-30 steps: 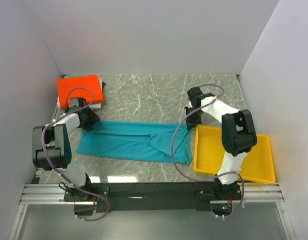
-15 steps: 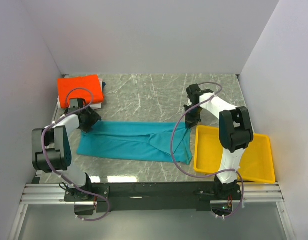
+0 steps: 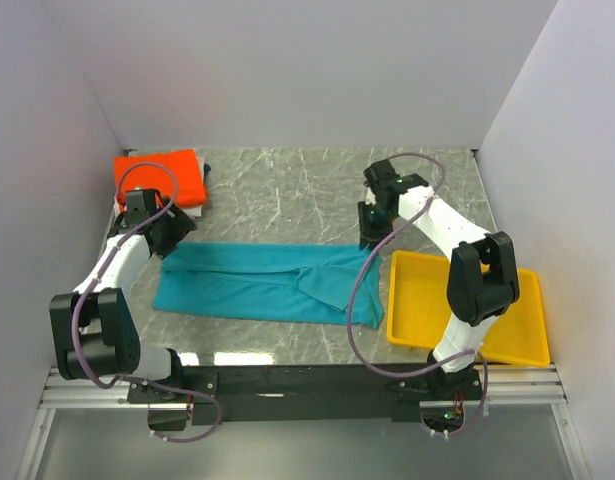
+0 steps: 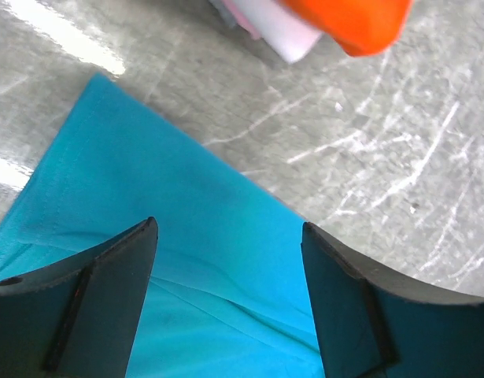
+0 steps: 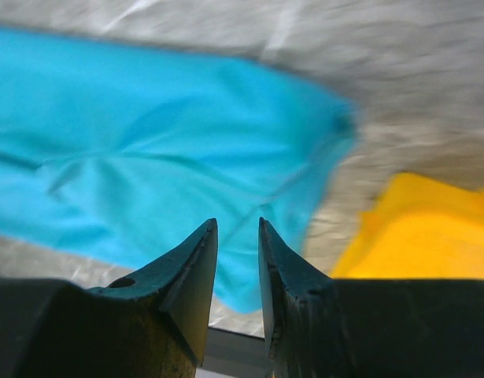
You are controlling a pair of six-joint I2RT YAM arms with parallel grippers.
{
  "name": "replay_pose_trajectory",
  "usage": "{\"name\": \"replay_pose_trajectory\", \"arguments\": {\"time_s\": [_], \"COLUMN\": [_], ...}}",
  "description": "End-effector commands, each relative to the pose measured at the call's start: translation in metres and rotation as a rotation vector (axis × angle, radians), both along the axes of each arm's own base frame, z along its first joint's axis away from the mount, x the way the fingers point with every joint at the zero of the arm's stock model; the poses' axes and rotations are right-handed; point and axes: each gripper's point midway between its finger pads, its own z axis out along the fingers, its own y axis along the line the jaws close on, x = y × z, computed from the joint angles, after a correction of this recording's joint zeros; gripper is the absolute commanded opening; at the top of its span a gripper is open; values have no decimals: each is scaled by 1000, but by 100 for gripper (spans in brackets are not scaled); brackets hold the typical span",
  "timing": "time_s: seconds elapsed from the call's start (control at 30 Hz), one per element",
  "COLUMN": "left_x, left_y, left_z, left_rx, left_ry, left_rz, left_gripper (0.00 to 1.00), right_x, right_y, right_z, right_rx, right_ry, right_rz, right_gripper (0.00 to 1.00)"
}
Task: Fold and stack the t-shirts
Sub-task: Fold the tshirt
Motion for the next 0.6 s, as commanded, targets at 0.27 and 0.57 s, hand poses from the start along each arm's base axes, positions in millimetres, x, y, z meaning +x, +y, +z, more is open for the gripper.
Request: {"name": "replay_pose_trajectory", "arguments": {"time_s": [0.27, 0.57], "left_x": [-26, -41], "left_y": [-58, -53], "left_z": [-43, -78], "left_rx": [-143, -107], "left_ry": [50, 148], "left_rz": [-223, -231], "left_gripper": [78, 78], "right_x": [-54, -53], "right_y": [59, 47], "right_z": [-29, -69], "right_rx": [130, 30], "right_ry": [137, 195], "right_rz": [80, 78], "right_gripper": [34, 33]}}
